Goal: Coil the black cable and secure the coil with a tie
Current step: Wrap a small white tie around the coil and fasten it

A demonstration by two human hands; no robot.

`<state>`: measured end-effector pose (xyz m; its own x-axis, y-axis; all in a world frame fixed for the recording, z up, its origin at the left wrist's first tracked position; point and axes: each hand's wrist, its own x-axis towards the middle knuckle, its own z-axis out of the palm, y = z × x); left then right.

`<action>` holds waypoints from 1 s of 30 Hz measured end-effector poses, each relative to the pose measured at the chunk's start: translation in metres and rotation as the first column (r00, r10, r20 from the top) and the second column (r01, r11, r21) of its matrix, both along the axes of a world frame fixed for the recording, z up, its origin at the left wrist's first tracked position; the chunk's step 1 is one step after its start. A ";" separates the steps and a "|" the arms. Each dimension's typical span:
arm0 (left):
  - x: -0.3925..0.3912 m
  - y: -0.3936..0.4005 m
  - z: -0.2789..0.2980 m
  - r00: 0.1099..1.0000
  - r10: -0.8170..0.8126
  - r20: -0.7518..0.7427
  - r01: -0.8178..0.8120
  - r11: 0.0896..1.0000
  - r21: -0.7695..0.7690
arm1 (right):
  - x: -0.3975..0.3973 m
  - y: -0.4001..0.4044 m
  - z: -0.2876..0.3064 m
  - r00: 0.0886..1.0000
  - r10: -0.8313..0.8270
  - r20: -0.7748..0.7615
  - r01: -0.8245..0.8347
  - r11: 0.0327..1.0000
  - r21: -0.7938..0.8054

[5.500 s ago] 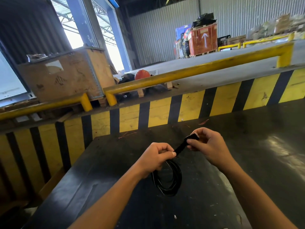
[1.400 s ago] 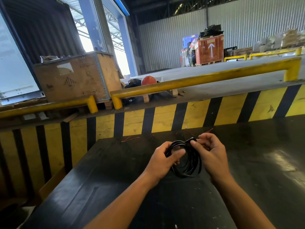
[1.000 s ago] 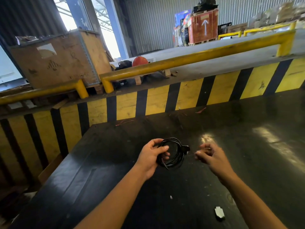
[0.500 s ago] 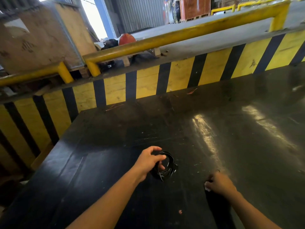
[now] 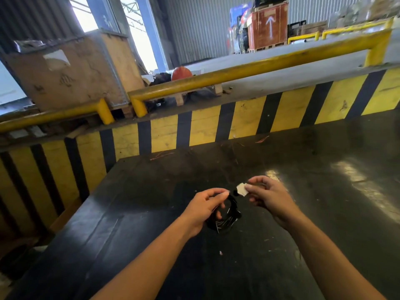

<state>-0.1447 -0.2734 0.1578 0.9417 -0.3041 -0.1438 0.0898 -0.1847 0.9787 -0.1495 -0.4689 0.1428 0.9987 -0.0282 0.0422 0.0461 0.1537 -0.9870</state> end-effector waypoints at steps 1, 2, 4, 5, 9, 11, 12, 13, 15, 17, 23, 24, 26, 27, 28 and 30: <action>0.000 -0.003 0.007 1.000 -0.019 0.003 0.019 0.999 -0.026 | 0.000 0.004 0.009 0.999 -0.004 0.040 0.005 1.000 -0.025; 0.000 -0.004 0.014 0.999 -0.041 0.011 0.042 0.998 -0.048 | 0.001 0.007 0.017 0.997 -0.004 0.071 0.008 0.998 -0.058; -0.001 -0.005 0.026 0.996 -0.080 0.041 0.082 0.994 -0.072 | 0.001 0.013 0.031 0.992 0.005 0.124 0.009 0.994 -0.105; -0.002 -0.005 0.031 0.994 -0.091 0.066 0.095 0.993 -0.069 | 0.000 0.015 0.037 0.990 0.006 0.144 0.012 0.992 -0.126; -0.004 -0.001 0.045 0.983 -0.091 0.159 0.097 0.995 -0.030 | -0.004 0.019 0.057 0.957 -0.022 0.289 0.134 0.918 -0.373; -0.004 -0.001 0.051 0.980 -0.075 0.187 0.086 0.995 -0.051 | -0.008 0.017 0.064 0.923 0.017 0.385 0.209 0.817 -0.537; -0.003 -0.001 0.054 0.977 -0.070 0.200 0.081 0.995 -0.049 | -0.010 0.016 0.067 0.911 0.058 0.409 0.215 0.780 -0.588; -0.003 -0.002 0.057 0.974 -0.073 0.215 0.082 0.996 -0.034 | -0.011 0.015 0.069 0.903 0.102 0.416 0.206 0.748 -0.631; -0.002 -0.005 0.062 0.964 -0.097 0.247 0.096 0.995 0.018 | -0.012 0.013 0.070 0.892 0.156 0.424 0.200 0.704 -0.682; -0.002 -0.008 0.066 0.952 -0.123 0.281 0.111 0.992 0.061 | -0.012 0.009 0.072 0.885 0.162 0.437 0.202 0.713 -0.672; -0.003 -0.015 0.075 0.922 -0.193 0.336 0.148 0.977 0.155 | -0.014 -0.004 0.077 0.884 0.201 0.423 0.142 0.745 -0.651; -0.003 -0.015 0.077 0.919 -0.206 0.337 0.159 0.974 0.161 | -0.014 -0.005 0.077 0.882 0.203 0.425 0.139 0.750 -0.646; -0.004 -0.016 0.079 0.914 -0.219 0.342 0.170 0.971 0.166 | -0.014 -0.007 0.079 0.877 0.204 0.435 0.133 0.766 -0.628; -0.004 -0.016 0.081 0.914 -0.219 0.342 0.171 0.971 0.164 | -0.014 -0.007 0.079 0.876 0.204 0.438 0.124 0.781 -0.612; -0.003 -0.016 0.082 0.915 -0.220 0.340 0.173 0.971 0.163 | -0.013 -0.008 0.079 0.876 0.206 0.436 0.109 0.796 -0.595; -0.004 -0.015 0.084 0.913 -0.237 0.331 0.190 0.968 0.166 | -0.014 -0.009 0.081 0.882 0.223 0.416 0.064 0.817 -0.573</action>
